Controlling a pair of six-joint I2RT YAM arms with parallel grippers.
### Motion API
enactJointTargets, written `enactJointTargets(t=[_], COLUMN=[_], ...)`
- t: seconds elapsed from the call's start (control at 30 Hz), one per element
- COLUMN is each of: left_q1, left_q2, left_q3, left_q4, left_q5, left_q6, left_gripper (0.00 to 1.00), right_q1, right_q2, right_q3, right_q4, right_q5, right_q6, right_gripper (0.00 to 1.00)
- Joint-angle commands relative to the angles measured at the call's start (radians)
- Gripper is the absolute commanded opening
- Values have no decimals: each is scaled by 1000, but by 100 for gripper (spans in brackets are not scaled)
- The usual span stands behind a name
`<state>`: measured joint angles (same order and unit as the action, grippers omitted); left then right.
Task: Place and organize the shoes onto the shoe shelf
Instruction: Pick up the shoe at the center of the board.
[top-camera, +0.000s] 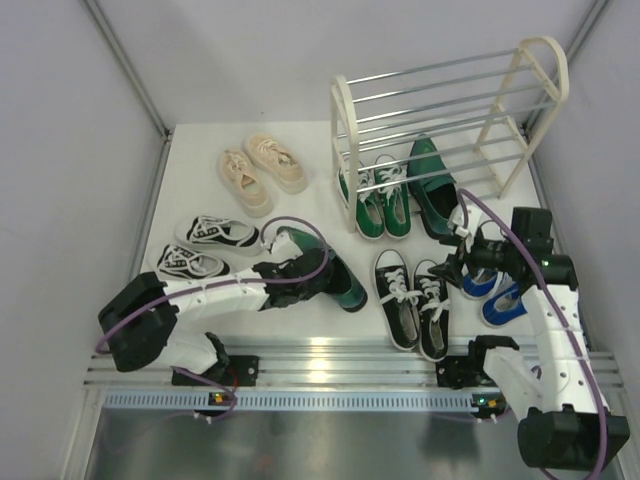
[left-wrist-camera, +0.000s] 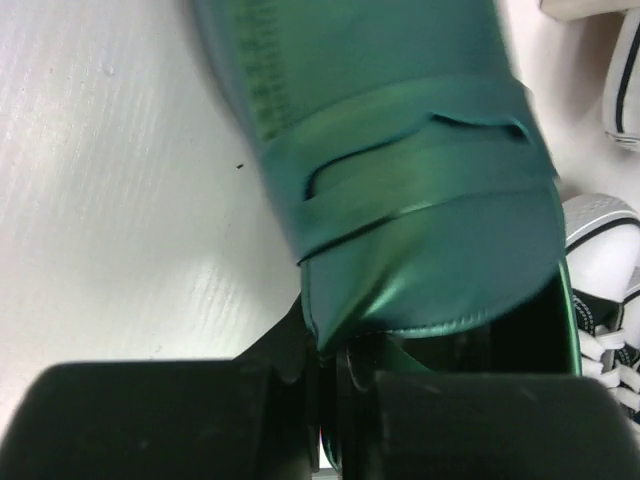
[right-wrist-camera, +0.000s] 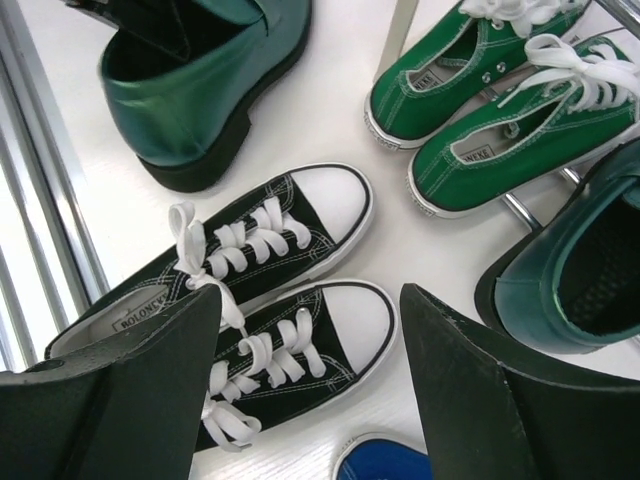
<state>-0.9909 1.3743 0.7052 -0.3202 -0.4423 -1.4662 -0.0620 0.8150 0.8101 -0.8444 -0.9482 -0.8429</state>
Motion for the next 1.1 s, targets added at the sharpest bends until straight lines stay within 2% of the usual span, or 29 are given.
enactJointTargets(t=[0.0,0.1,0.13,0.17,0.23,0.27,0.33,0.37,0.4,0.43,0.47,0.5,0.57,0.7,0.83,0.97,1.07], left_q1=[17,14,11,6,1,-2,-5,-5,-5,-6,-8,-8,-9,-12,-15,-15,-15], left_q2=[-7,-70,-111,-132,-193,-208,-247,-254,-262,-271,-276,-276,-279,-276,-277,-288,-294], left_q3=[17,36,42,43,45,46,53,56,56,54,53,51,53,86,120,125,123], left_q4=[50,49,47,46,32,5,-22,-39,-55,-60,-66,-72,-83,-111,-157,-164,-171], left_q5=[19,45,56,56,60,63,70,82,91,99,109,116,120,126,108,102,97], left_q6=[49,139,158,182,191,190,181,166,156,138,126,116,84,47,0,-37,-49], left_gripper=[0,0,0,0,0,0,0,0,0,0,0,0,0,0,0,0,0], right_q1=[-4,-1,2,7,31,107,200,305,361,411,524,588,757,885,1072,1186,1231], right_q2=[-8,16,36,48,47,49,56,61,64,70,70,76,127,327,444,513,535], right_q3=[30,81,93,103,126,136,181,193,210,216,218,222,247,424,501,495,477], right_q4=[-77,-317,-532,-653,-651,-648,-580,-450,-382,-324,-180,-121,-81,-96,-87,-59,-44], right_q5=[-72,-155,-175,-197,-196,-169,-141,-109,-89,-63,18,72,187,325,478,607,649], right_q6=[-96,-382,-702,-876,-961,-984,-859,-767,-624,-557,-482,-352,-329,-263,-213,-191,-183], right_gripper=[72,75,78,80,83,83,83,82,81,81,81,81,81,75,73,73,72])
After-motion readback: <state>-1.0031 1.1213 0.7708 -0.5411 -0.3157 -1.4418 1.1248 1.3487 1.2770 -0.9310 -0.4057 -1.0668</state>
